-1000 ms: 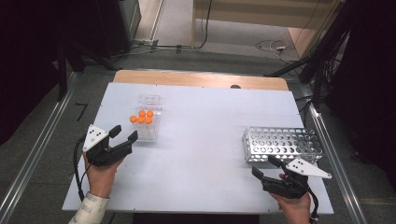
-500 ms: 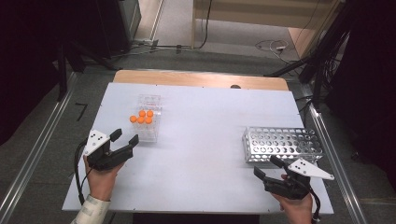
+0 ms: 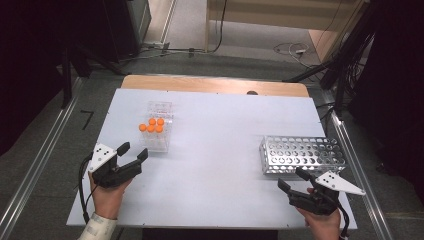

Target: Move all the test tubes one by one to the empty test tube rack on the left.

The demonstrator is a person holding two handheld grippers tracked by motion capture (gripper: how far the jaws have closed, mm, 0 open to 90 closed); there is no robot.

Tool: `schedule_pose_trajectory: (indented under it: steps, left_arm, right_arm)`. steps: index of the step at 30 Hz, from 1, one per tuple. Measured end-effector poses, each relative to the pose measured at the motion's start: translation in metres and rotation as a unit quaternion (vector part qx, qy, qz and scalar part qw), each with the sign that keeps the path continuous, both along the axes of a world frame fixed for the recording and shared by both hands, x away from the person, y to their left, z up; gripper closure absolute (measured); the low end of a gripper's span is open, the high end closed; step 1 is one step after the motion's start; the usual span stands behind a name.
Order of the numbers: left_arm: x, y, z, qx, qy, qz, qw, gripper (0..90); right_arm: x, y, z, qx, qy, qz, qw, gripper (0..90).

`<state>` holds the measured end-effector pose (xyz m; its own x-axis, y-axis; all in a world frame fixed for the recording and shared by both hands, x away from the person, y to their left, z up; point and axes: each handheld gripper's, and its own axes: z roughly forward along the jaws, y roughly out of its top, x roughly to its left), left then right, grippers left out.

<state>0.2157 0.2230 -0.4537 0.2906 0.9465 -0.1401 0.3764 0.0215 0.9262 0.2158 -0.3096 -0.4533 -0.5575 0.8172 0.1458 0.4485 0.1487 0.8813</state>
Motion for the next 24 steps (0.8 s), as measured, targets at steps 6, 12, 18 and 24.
schedule_pose_trajectory:
  steps: [6, 12, 18, 24]
  left_arm:
    - [-0.004, 0.002, -0.001, -0.001, 0.000, 0.000, 1.0000, 32.9]
    - [-0.007, 0.001, -0.001, -0.001, -0.001, -0.001, 1.0000, 32.9]
    - [-0.008, 0.002, -0.001, -0.001, 0.002, -0.003, 1.0000, 32.0]
    - [-0.010, 0.004, -0.002, -0.001, 0.003, -0.002, 1.0000, 31.9]
  right_arm:
    - [-0.001, -0.005, 0.000, 0.001, 0.001, -0.008, 1.0000, 18.5]
    - [-0.001, -0.010, 0.000, -0.001, -0.001, -0.016, 0.9999, 18.5]
    - [-0.001, -0.017, 0.000, -0.006, -0.003, -0.027, 0.9996, 18.5]
    - [-0.001, -0.024, 0.000, -0.004, -0.004, -0.040, 0.9992, 18.5]
